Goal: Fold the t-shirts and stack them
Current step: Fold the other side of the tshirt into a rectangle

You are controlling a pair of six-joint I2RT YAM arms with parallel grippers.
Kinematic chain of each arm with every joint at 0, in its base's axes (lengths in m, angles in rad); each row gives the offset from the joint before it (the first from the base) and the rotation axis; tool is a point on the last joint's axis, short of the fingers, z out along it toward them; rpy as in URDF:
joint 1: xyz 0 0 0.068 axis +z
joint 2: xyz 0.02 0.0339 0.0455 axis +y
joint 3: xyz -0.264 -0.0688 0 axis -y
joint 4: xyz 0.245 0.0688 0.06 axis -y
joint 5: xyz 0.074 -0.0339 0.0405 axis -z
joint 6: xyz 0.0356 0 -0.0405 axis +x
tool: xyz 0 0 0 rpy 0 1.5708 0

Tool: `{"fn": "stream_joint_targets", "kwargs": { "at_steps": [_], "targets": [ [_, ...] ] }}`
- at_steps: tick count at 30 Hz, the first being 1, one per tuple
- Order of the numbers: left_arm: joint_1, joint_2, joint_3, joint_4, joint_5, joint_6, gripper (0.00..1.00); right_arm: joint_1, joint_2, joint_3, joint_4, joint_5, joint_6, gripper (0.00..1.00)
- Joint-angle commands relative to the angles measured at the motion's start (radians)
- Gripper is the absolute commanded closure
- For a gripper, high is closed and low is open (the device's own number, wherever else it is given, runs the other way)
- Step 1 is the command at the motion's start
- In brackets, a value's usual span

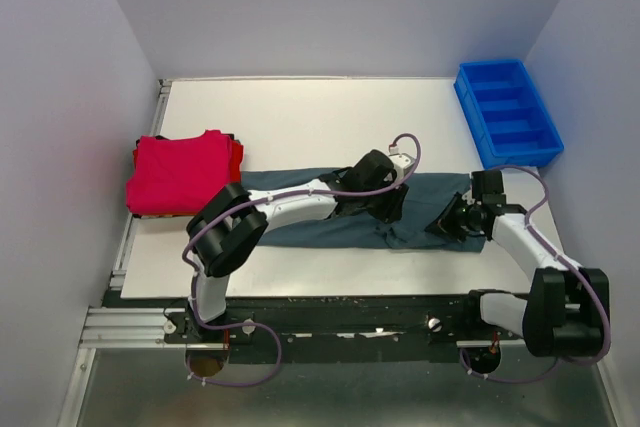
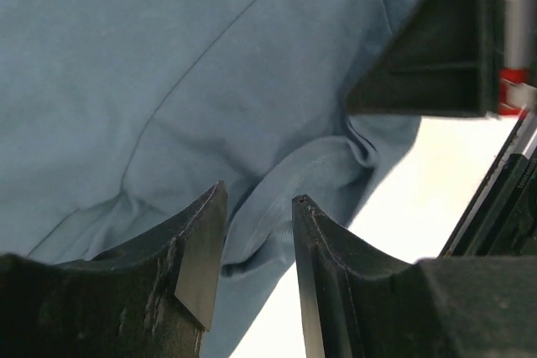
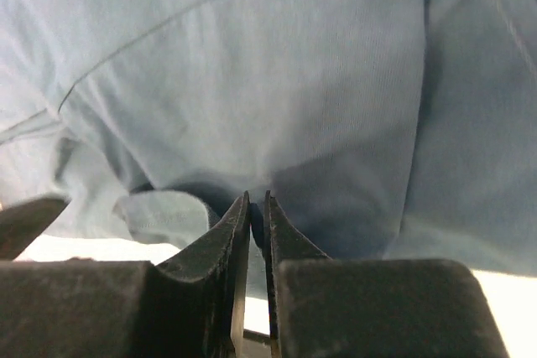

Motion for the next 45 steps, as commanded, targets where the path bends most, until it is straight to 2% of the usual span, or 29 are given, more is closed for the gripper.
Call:
{"fn": "stream_joint_targets", "kwargs": {
  "at_steps": [1,6,11,13,14,17,18,21,22,24,25,27,28,29,32,36,38,40,42,44,45],
  "targets": [
    [-0.007,0.096,0.086,-0.039,0.067,-0.015,0.50,-0.006,-0.173,-0.022,-0.179,-0.031,-0.006,0.78],
    [-0.005,0.163,0.149,-0.110,0.052,0.004,0.51,-0.006,-0.299,-0.064,-0.314,-0.047,-0.020,0.78],
    [-0.005,0.144,0.139,-0.147,0.026,0.047,0.51,-0.006,-0.392,-0.108,-0.389,0.013,0.002,0.81],
    [-0.005,0.118,0.119,-0.145,0.039,0.063,0.51,-0.006,-0.434,-0.102,-0.421,0.044,0.025,0.85],
    [-0.005,0.102,0.099,-0.139,0.052,0.067,0.51,-0.006,-0.452,-0.093,-0.440,0.064,0.029,0.91],
    [-0.005,0.043,0.036,-0.093,0.114,0.078,0.51,-0.005,-0.501,-0.074,-0.478,0.079,0.032,0.93],
    [-0.004,0.027,0.022,-0.079,0.150,0.083,0.53,-0.006,-0.517,-0.074,-0.486,0.074,0.032,0.96],
    [-0.016,0.003,-0.002,-0.090,0.205,0.095,0.63,-0.006,-0.541,-0.068,-0.515,0.077,0.039,0.96],
    [-0.025,-0.005,-0.007,-0.102,0.198,0.104,0.64,-0.006,-0.549,-0.067,-0.521,0.079,0.037,0.93],
    [-0.044,-0.034,-0.035,-0.104,0.178,0.112,0.64,-0.006,-0.564,-0.062,-0.527,0.091,0.042,0.78],
    [-0.050,-0.047,-0.047,-0.101,0.184,0.113,0.64,-0.006,-0.569,-0.062,-0.526,0.099,0.042,0.68],
    [-0.062,-0.065,-0.073,-0.092,0.214,0.113,0.64,-0.006,-0.575,-0.048,-0.527,0.105,0.037,0.41],
    [-0.068,-0.068,-0.081,-0.095,0.237,0.113,0.64,-0.006,-0.577,-0.038,-0.527,0.111,0.035,0.36],
    [-0.070,-0.067,-0.082,-0.105,0.260,0.116,0.64,-0.006,-0.577,-0.027,-0.523,0.116,0.032,0.35],
    [-0.074,-0.057,-0.085,-0.150,0.294,0.127,0.64,-0.006,-0.572,0.002,-0.474,0.091,0.008,0.35],
    [-0.071,-0.106,-0.110,-0.177,0.196,0.120,0.62,-0.006,-0.534,0.001,-0.370,0.021,-0.018,0.36],
    [-0.050,-0.149,-0.128,-0.149,0.135,0.086,0.60,-0.006,-0.502,-0.007,-0.308,0.001,-0.027,0.37],
    [-0.001,-0.195,-0.153,-0.096,0.135,0.026,0.59,-0.006,-0.463,0.008,-0.264,0.019,-0.023,0.39],
    [0.057,-0.250,-0.197,-0.030,0.121,-0.044,0.59,-0.006,-0.414,0.047,-0.231,0.079,-0.015,0.41],
    [0.111,-0.312,-0.251,0.016,0.061,-0.113,0.58,-0.006,-0.342,0.100,-0.208,0.160,-0.003,0.51],
    [0.131,-0.345,-0.284,0.033,0.011,-0.127,0.58,-0.006,-0.305,0.122,-0.198,0.186,-0.001,0.64]
  ]
}}
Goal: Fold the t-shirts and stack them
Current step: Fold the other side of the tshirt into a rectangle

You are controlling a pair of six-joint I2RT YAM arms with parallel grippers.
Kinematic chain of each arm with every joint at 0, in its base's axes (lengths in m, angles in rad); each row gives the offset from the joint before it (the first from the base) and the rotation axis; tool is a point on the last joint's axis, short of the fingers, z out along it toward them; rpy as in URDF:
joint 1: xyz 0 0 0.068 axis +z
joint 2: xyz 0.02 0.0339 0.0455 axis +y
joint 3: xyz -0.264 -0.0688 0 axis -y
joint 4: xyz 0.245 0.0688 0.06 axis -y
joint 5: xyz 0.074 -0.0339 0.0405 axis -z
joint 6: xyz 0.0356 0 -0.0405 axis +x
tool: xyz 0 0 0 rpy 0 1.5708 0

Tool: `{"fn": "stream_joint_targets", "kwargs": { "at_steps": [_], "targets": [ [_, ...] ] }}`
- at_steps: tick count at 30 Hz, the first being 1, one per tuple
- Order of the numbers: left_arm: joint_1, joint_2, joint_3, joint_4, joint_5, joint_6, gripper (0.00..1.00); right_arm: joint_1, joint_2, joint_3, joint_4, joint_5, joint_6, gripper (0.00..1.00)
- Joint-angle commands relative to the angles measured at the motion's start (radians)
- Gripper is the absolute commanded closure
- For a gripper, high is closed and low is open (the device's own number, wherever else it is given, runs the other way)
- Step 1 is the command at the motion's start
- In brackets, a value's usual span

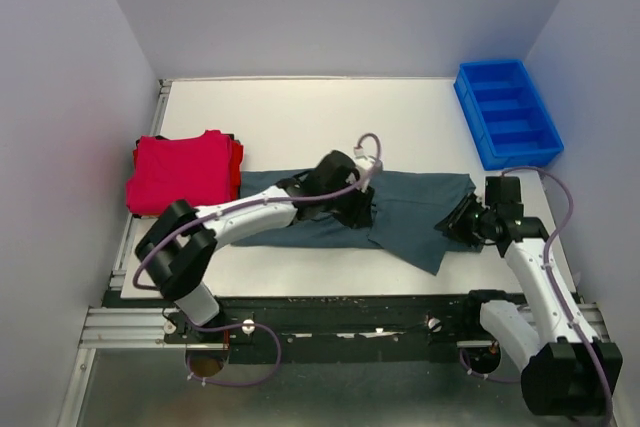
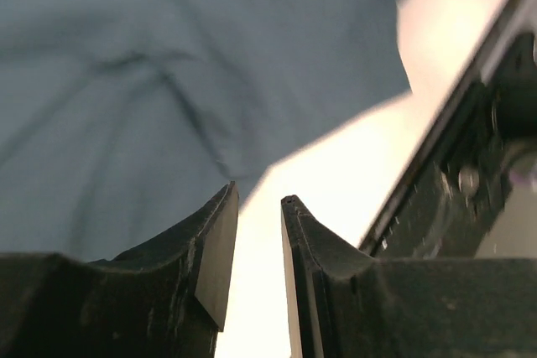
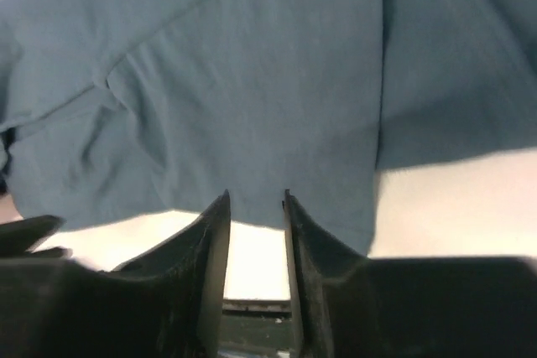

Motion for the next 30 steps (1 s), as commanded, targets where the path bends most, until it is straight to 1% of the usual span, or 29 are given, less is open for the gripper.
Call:
{"fn": "stream_joint_targets", "kwargs": {
  "at_steps": [1,2,5,6,9,10,11,14,17,19,24,27,28,30],
  "targets": [
    [0.104,-0.170,-0.101,0.127,-0.208,-0.145,0.58,-0.006,0.130,0.120,0.129,0.145,0.008,0.95],
    [0.111,-0.196,-0.118,0.119,-0.271,-0.151,0.58,-0.006,0.174,0.145,0.132,0.166,0.014,0.99],
    [0.133,-0.273,-0.152,0.062,-0.466,-0.168,0.58,-0.008,0.295,0.193,0.150,0.208,0.034,0.99],
    [0.147,-0.285,-0.156,0.033,-0.510,-0.185,0.58,-0.009,0.331,0.202,0.150,0.225,0.046,0.99],
    [0.220,-0.304,-0.191,-0.025,-0.576,-0.257,0.59,-0.011,0.444,0.240,0.150,0.243,0.089,0.99],
    [0.248,-0.313,-0.211,-0.024,-0.583,-0.281,0.60,-0.012,0.478,0.249,0.150,0.243,0.106,0.99],
    [0.269,-0.323,-0.240,-0.010,-0.584,-0.306,0.60,-0.012,0.503,0.259,0.150,0.283,0.123,0.99],
    [0.340,-0.356,-0.309,0.062,-0.596,-0.340,0.60,-0.012,0.559,0.274,0.171,0.311,0.181,0.99],
    [0.426,-0.331,-0.304,0.061,-0.598,-0.366,0.62,-0.012,0.618,0.288,0.192,0.321,0.219,0.99],
    [0.484,-0.298,-0.291,0.067,-0.575,-0.395,0.64,-0.012,0.661,0.311,0.185,0.332,0.242,0.99],
    [0.559,-0.170,-0.264,0.128,-0.596,-0.409,0.65,-0.011,0.742,0.320,0.195,0.305,0.282,0.99],
    [0.592,-0.055,-0.192,0.090,-0.575,-0.407,0.67,-0.006,0.774,0.332,0.198,0.320,0.287,0.99],
    [0.599,-0.016,-0.173,0.078,-0.566,-0.407,0.69,-0.003,0.786,0.341,0.190,0.334,0.284,0.99],
    [0.609,0.044,-0.138,0.041,-0.538,-0.418,0.77,0.003,0.819,0.377,0.161,0.357,0.276,0.99]
  ]
}}
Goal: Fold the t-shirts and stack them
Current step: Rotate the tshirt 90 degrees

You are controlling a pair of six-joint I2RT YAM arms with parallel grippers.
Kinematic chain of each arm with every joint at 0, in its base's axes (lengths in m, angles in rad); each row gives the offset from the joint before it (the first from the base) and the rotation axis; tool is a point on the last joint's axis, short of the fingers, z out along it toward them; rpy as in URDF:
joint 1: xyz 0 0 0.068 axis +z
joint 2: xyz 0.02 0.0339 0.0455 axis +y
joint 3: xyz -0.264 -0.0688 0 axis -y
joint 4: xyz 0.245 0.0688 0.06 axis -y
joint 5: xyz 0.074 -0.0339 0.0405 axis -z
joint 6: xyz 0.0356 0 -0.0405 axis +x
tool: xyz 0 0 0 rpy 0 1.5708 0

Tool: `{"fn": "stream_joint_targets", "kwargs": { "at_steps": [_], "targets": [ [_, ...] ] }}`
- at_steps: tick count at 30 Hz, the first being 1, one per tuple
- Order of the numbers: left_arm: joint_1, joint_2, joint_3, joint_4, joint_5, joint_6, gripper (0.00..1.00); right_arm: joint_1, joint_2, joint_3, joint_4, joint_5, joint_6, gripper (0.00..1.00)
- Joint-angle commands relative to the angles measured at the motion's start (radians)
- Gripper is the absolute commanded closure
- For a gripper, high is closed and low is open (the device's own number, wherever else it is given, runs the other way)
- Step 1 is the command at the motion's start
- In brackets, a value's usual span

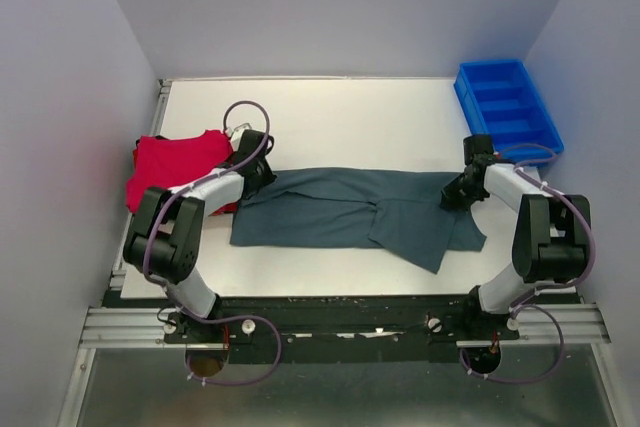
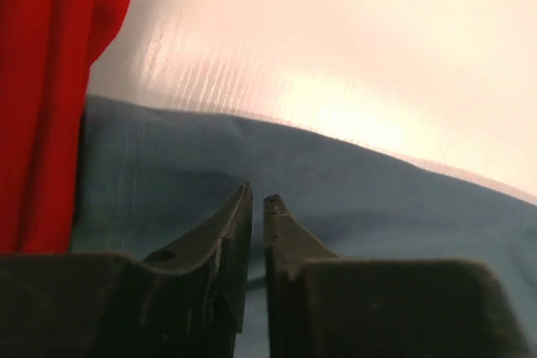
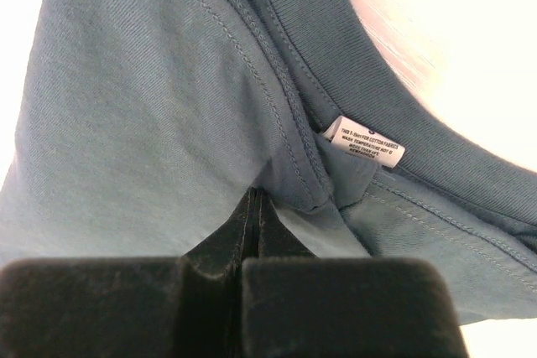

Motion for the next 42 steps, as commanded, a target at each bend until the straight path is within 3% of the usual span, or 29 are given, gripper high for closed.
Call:
{"fn": "stream_joint_targets", "kwargs": {
  "at_steps": [1,6,16,25,31,35,38,42],
  "targets": [
    [0.023,0.125,0.080,-0.061,0.033,-0.027,0.81,0.010,0.080,0.071,-0.025,0.078,0.012,0.99],
    [-0.045,0.101,0.003,-0.066,0.012,-0.034,0.80,0.063,0.213,0.241,-0.118,0.156,-0.029,0.99],
    [-0.201,-0.029,-0.144,-0.149,0.037,-0.071,0.78,0.232,0.566,0.833,-0.430,0.343,-0.153,0.99],
    [-0.348,-0.153,-0.340,-0.172,0.109,-0.192,0.77,0.335,0.767,1.152,-0.499,0.275,-0.236,0.99],
    [-0.467,-0.342,-0.483,-0.197,0.142,-0.315,0.74,0.343,0.748,1.163,-0.485,0.278,-0.259,0.99],
    [-0.494,-0.463,-0.520,-0.290,0.160,-0.356,0.74,0.340,0.697,1.141,-0.375,0.166,-0.336,0.99],
    [-0.496,-0.601,-0.482,-0.405,0.101,-0.332,0.69,0.340,0.682,1.194,-0.392,0.115,-0.341,0.99],
    [-0.447,-0.674,-0.312,-0.509,-0.036,-0.226,0.56,0.338,0.544,1.070,-0.324,0.126,-0.334,0.99]
  ]
}}
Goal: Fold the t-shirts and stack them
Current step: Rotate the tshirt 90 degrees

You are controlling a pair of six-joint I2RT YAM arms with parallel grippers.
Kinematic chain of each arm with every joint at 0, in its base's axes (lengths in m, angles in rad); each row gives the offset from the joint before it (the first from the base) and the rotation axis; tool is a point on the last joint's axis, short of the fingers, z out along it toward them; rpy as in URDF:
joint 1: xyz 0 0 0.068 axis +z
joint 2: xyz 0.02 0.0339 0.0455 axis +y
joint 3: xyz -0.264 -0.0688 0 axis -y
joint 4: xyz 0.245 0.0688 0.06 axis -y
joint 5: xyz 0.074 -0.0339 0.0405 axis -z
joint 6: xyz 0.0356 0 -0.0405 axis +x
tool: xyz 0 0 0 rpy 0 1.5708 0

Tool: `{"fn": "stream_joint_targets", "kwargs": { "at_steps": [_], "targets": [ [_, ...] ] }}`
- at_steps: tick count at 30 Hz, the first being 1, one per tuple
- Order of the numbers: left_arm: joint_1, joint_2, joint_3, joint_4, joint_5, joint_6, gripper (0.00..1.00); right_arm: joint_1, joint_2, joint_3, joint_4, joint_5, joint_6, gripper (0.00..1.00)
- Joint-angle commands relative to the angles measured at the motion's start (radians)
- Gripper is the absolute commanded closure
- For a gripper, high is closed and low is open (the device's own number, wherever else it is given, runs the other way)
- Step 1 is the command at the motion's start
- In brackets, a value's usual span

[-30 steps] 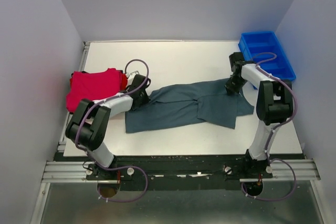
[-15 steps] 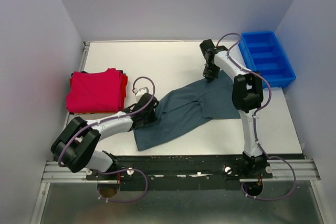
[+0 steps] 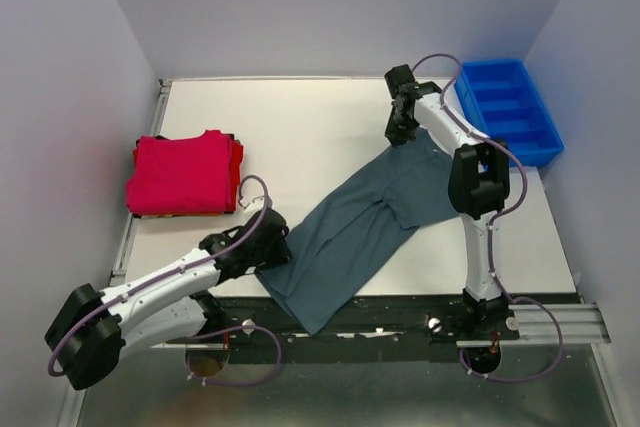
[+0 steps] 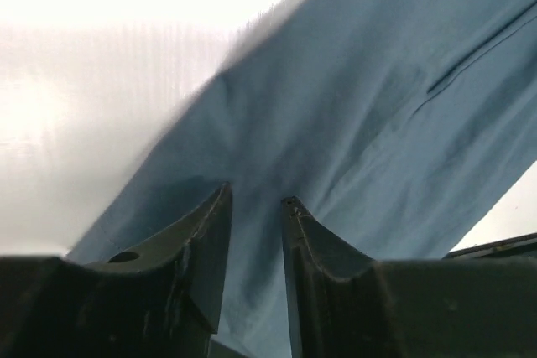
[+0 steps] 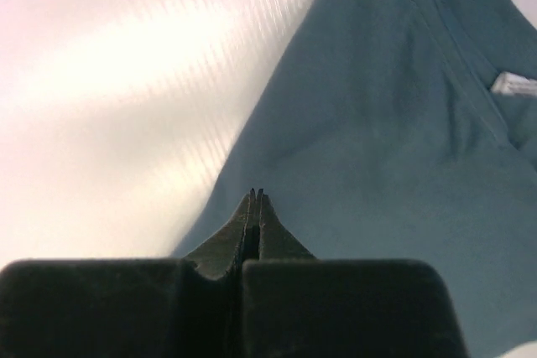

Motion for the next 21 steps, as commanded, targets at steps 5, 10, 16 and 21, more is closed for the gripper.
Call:
{"fn": "stream_joint_targets", "kwargs": {
  "at_steps": [5,10,16,21],
  "targets": [
    [0.192,-0.005,0.276,-0.116,-0.032,0.231,0.45,-0.011,-0.451,-0.459,0.242,-0.048,0.040,0.99],
    [0.231,0.125,0.313,0.229,0.143,0.337,0.44,-0.014,-0.707,-0.813,0.319,0.001,0.125,1.00],
    [0.234,0.416,0.469,0.472,0.267,0.434,0.23,-0.016,-0.934,-1.055,0.338,0.033,0.143,0.99],
    [0.234,0.731,0.747,0.466,0.448,0.507,0.22,-0.019,-1.123,-1.166,0.356,0.066,0.142,0.99]
  ]
}}
